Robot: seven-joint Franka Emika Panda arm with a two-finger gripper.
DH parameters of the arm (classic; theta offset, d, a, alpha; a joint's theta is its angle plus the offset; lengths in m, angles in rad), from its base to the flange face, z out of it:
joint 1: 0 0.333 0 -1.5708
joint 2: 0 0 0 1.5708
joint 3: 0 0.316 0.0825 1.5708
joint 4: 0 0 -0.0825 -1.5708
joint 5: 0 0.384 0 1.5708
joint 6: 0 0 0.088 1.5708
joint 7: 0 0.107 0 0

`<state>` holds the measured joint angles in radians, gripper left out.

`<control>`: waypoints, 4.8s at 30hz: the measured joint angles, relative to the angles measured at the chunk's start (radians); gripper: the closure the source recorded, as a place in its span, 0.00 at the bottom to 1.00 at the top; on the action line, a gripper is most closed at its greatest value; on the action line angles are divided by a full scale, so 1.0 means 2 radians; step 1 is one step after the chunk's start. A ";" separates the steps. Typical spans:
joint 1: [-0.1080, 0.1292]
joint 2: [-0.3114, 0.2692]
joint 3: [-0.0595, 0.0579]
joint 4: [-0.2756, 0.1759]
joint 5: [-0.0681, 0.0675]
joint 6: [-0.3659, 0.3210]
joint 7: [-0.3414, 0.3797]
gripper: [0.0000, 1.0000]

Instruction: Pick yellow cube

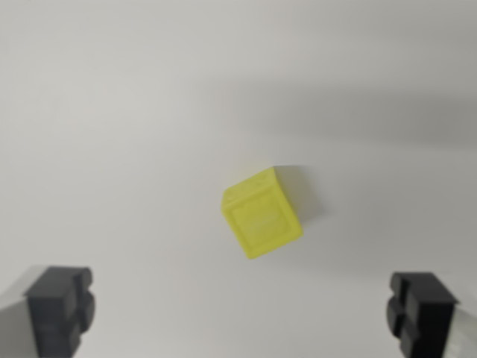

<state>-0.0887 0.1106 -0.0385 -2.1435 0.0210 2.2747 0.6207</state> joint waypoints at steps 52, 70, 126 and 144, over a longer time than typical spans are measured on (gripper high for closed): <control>-0.007 0.050 0.000 -0.060 0.003 0.106 -0.098 0.00; -0.009 0.074 0.000 -0.074 0.005 0.143 -0.133 0.00; -0.015 0.170 0.000 -0.095 0.016 0.254 -0.244 0.00; -0.016 0.202 0.000 -0.095 0.022 0.286 -0.282 1.00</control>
<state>-0.1203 0.5146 -0.0384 -2.3333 0.0642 2.8460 0.0570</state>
